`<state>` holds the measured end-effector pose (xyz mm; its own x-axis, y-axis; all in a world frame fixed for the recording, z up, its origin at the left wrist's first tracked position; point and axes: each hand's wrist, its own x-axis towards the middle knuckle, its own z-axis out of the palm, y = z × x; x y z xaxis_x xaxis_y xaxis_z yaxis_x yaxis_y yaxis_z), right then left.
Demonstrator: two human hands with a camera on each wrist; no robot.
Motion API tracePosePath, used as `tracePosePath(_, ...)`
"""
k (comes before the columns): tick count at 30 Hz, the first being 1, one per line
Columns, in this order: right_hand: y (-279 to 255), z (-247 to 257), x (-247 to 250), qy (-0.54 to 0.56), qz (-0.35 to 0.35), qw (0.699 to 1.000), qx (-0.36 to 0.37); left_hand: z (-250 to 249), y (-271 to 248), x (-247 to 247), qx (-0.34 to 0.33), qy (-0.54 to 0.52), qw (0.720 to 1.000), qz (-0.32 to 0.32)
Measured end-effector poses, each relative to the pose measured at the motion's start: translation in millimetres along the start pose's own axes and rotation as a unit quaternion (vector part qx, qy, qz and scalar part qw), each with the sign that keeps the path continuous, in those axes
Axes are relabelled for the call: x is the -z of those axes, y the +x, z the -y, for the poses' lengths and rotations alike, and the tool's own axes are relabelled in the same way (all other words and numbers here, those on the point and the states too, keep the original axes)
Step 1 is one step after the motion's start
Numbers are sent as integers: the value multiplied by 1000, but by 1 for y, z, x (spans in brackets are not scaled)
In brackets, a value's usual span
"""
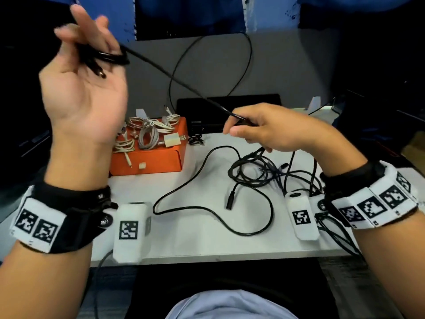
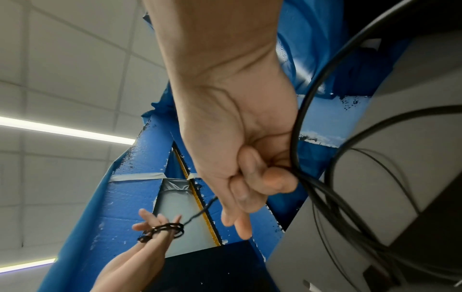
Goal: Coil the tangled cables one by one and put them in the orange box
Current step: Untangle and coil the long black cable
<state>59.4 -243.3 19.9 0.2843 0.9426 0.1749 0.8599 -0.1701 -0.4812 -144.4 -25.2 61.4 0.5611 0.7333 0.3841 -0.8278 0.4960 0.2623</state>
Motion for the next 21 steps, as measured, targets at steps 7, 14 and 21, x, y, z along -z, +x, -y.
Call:
tracePosePath(7, -16, 29, -4, 23, 112, 992, 52, 36, -5, 8, -242, 477, 844, 14)
tracePosePath(14, -18, 19, 22, 50, -103, 989, 97, 53, -16, 19, 27, 807, 559, 188)
tracePosePath(21, -2, -23, 26, 35, -182, 981, 51, 39, -34, -2, 194, 722, 573, 336)
